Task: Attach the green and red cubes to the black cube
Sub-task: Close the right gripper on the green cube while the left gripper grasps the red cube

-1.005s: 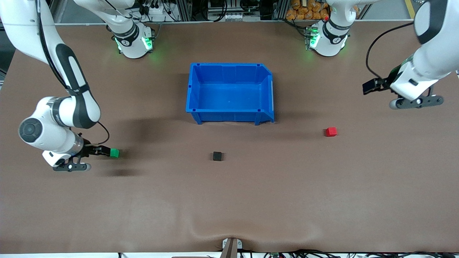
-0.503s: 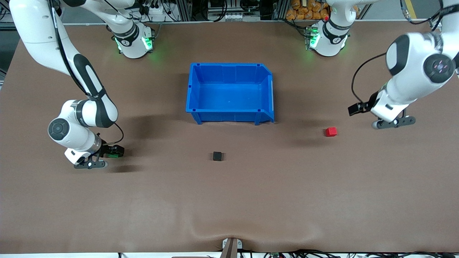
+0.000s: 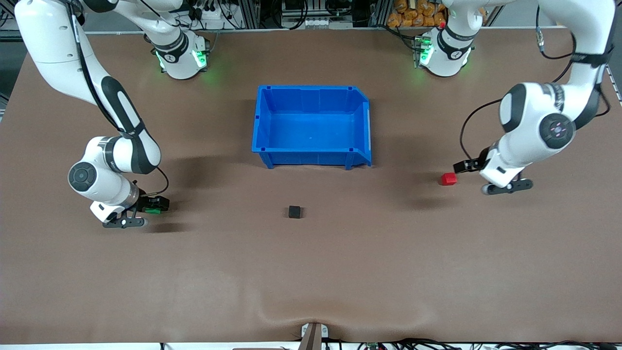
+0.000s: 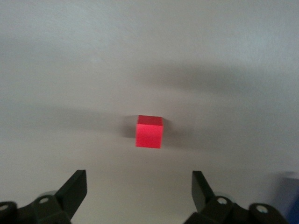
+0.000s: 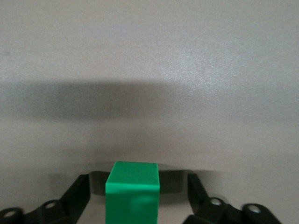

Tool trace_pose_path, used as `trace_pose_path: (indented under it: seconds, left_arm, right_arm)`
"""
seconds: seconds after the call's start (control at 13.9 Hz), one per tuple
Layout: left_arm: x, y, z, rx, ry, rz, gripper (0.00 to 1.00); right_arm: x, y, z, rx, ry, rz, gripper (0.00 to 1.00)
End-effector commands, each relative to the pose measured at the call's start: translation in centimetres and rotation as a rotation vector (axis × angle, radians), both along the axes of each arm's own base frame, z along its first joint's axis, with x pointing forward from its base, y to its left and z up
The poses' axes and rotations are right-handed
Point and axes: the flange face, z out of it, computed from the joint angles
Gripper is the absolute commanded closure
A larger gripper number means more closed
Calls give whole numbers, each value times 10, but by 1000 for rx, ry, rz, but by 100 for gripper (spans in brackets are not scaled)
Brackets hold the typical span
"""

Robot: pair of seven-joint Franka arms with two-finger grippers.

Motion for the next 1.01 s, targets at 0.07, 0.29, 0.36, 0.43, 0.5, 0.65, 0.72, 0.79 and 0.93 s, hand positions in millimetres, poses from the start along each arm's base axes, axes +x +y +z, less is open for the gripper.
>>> trace_pose_path:
  seconds: [0.07,0.29,0.36,0.43,0.5,0.65,0.72,0.79,0.93]
  left_arm:
    - [9,-11,-36,-21,10,4,8]
    - [8,-4,-61,-21,22,8,10]
    - [7,0,-69,-22,31,15,11]
    - [7,3,-77,-24,39,24,17]
    - [7,5,-85,-26,43,28,18]
    - [7,7,-101,-32,36,34,21]
    - [8,7,-105,-34,33,37,28]
    - [8,7,-107,-35,32,40,36]
    - [8,7,-107,-32,32,62,55]
  right_arm:
    - [-4,-2,6,2,-5,-5,100]
    - [-1,-1,16,2,-21,70,100]
    - [1,-2,21,1,-27,116,100]
    - [5,-2,28,-1,-41,176,100]
    - [12,-2,40,-6,-61,258,100]
    - [29,10,67,-4,-62,508,100]
    - [36,19,79,0,-69,601,100]
    - [42,29,88,4,-72,695,100]
    - [54,53,104,22,-69,870,100]
